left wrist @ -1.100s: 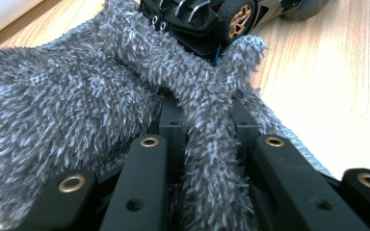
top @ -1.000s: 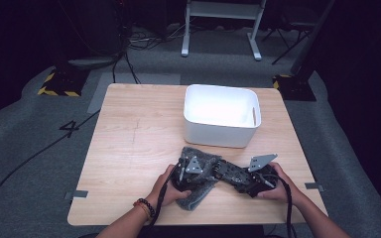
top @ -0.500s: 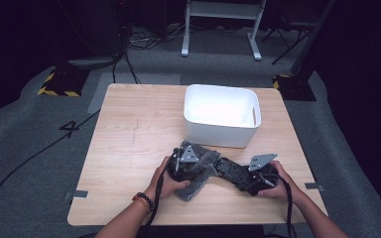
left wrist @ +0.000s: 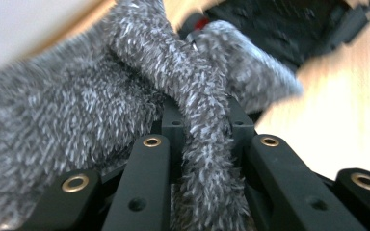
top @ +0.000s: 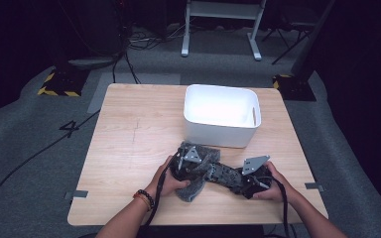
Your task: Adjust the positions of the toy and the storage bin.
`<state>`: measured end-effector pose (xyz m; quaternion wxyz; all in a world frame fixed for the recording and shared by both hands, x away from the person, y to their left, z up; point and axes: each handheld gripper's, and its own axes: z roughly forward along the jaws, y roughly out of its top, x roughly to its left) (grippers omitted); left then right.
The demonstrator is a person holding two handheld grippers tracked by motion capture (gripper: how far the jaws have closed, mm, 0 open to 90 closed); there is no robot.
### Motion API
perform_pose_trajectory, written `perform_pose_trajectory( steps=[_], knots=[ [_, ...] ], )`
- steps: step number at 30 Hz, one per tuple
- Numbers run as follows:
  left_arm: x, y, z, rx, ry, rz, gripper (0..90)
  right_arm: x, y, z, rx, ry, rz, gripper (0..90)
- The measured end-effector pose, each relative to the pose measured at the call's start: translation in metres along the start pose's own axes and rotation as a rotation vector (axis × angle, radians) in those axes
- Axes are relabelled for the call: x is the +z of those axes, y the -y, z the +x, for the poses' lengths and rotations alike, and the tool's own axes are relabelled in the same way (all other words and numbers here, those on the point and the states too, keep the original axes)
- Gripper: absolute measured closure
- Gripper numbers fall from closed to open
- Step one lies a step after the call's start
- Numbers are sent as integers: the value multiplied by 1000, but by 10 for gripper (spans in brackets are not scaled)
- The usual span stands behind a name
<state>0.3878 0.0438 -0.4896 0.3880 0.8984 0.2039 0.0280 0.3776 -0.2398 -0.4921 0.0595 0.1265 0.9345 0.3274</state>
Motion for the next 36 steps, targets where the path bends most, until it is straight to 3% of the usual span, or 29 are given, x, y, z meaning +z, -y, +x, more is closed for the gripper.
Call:
perform_pose_trajectory(
  steps=[2,4,6,9,14,17,22,26,31,36],
  knots=[
    [-1,3,-3,8,39,44,770,0,0,0,2,5,1,242],
    [-4,6,-12,43,77,91,770,0,0,0,12,-1,5,243],
    [-7,8,-20,83,95,128,769,1,1,-2,28,-3,0,243],
    [-9,9,-25,88,96,139,767,1,2,-4,25,-7,-5,243],
    [-8,5,-13,26,19,61,755,2,1,-2,23,-6,-10,244],
    [-9,-1,-9,12,-33,4,756,2,1,-2,18,-11,-13,244],
    [-11,-11,-5,-7,-66,-82,759,4,-1,1,1,-28,-17,244],
    [-13,-18,-1,-32,-77,-137,760,5,-7,7,-52,-39,6,244],
    [-7,-22,2,-27,-63,-132,759,9,-14,15,-101,-62,16,244],
    [-5,-16,6,-37,-52,-86,761,9,-14,15,-95,-66,3,242]
  ],
)
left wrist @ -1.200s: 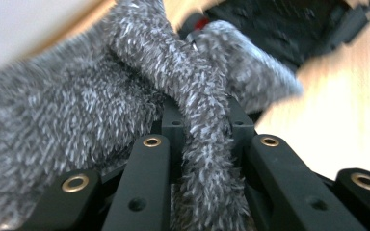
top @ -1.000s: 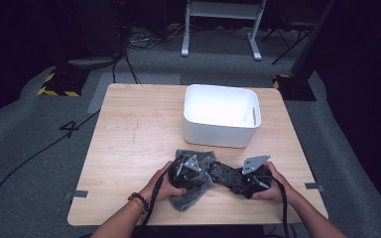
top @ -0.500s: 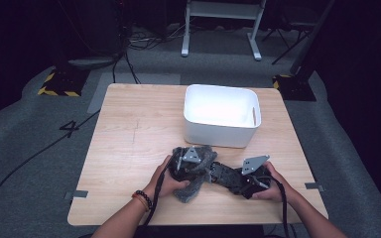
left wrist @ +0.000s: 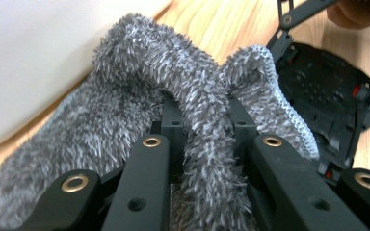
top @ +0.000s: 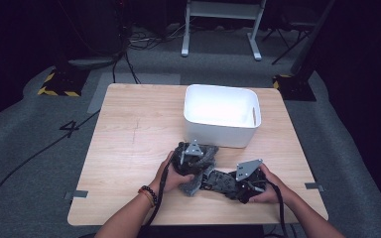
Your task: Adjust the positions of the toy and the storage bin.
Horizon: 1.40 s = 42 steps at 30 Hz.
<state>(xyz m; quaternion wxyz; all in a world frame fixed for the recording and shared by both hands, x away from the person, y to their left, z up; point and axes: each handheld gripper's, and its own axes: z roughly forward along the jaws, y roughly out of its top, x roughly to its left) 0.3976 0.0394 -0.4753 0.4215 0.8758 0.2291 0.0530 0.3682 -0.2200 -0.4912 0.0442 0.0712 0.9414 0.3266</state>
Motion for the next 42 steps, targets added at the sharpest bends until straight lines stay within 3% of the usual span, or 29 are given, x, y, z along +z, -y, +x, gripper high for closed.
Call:
perform_pose_trajectory(
  steps=[6,8,10,19,22,26,29,32,36,42],
  knots=[
    [-8,11,0,-9,3,39,756,-4,-1,-3,30,28,5,213],
    [-12,13,-2,-2,8,53,754,-7,1,-7,61,15,-13,206],
    [-15,16,-3,-5,16,67,752,-7,3,-9,72,12,4,199],
    [-22,36,-16,-3,106,156,749,-7,0,-8,65,33,19,181],
    [-21,37,-19,-16,119,142,745,-6,0,-7,61,37,32,185],
    [-18,28,-23,-8,67,82,751,-5,0,-5,61,17,33,241],
    [-16,22,-21,-7,33,29,759,-5,1,-6,57,38,46,243],
    [-13,19,-18,-8,42,21,765,-5,2,-9,77,64,41,245],
    [-10,22,-18,5,77,59,767,-7,3,-11,90,92,43,245],
    [-9,34,-23,35,152,160,766,-8,4,-15,119,127,45,245]
  ],
)
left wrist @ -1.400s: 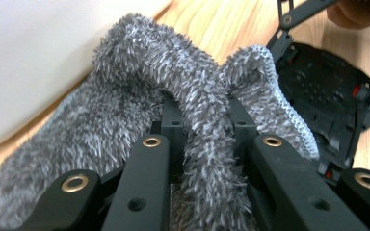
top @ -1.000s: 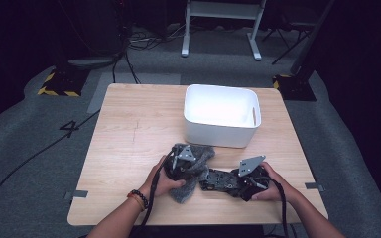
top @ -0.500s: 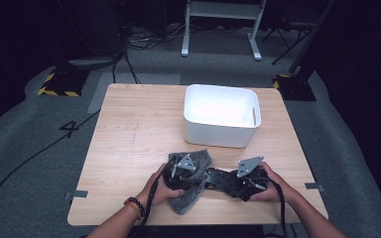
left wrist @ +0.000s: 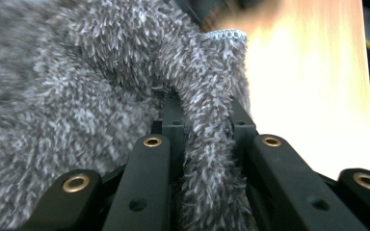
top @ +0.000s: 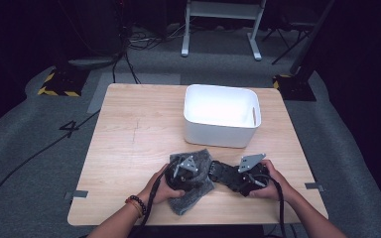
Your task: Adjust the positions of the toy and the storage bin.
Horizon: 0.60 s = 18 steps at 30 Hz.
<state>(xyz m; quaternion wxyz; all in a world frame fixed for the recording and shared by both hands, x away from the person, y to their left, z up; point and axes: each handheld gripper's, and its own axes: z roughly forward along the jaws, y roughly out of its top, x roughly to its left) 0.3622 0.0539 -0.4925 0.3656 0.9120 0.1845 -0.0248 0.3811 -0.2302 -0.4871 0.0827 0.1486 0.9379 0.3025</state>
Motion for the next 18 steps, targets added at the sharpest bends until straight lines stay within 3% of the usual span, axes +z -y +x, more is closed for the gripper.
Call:
perform_pose_trajectory(
  steps=[3,6,9,12,14,18],
  knots=[
    [-2,-1,-2,32,5,29,767,0,1,-2,9,-11,-3,245],
    [-3,-1,-1,32,-6,29,768,0,1,-3,4,-16,-1,245],
    [-3,-3,5,-12,-76,-19,765,0,2,-2,-9,-64,-9,246],
    [-3,-6,14,-51,-117,-62,764,1,1,4,-39,-83,-12,246],
    [-5,-8,19,-78,-109,-98,764,1,0,6,-64,-103,-10,246],
    [-4,-14,20,-77,-140,-134,764,4,-4,12,-82,-129,-14,246]
  ],
)
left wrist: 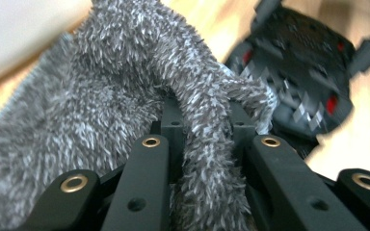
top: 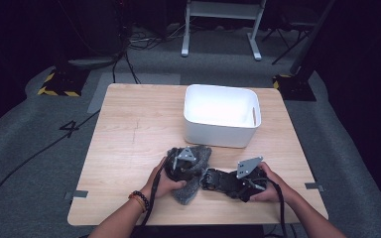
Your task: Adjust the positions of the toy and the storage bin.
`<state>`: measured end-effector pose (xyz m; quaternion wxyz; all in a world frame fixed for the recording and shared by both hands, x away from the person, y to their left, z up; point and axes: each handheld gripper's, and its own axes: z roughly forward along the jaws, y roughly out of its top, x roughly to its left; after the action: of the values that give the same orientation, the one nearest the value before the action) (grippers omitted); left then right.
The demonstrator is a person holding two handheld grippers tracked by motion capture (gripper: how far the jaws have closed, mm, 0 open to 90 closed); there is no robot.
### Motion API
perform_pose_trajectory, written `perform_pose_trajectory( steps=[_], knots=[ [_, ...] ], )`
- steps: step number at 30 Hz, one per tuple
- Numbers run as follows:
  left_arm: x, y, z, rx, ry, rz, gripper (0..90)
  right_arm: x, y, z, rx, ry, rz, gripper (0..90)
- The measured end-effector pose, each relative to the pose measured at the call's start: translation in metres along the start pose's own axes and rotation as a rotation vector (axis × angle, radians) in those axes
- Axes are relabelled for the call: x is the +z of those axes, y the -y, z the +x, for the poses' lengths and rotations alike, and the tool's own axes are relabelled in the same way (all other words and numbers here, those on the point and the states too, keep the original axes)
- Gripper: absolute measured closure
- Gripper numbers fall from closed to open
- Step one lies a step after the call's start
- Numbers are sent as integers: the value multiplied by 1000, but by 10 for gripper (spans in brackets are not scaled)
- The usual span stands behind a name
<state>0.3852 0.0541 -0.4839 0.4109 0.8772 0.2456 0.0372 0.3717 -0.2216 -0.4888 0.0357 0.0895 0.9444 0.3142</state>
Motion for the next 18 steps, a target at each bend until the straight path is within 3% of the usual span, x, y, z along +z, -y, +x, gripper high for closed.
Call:
perform_pose_trajectory(
  steps=[6,18],
  knots=[
    [3,1,5,1,-1,9,762,1,0,-2,25,-11,-13,243],
    [-1,14,4,-8,42,71,750,-9,7,-5,84,-1,-57,211]
  ],
)
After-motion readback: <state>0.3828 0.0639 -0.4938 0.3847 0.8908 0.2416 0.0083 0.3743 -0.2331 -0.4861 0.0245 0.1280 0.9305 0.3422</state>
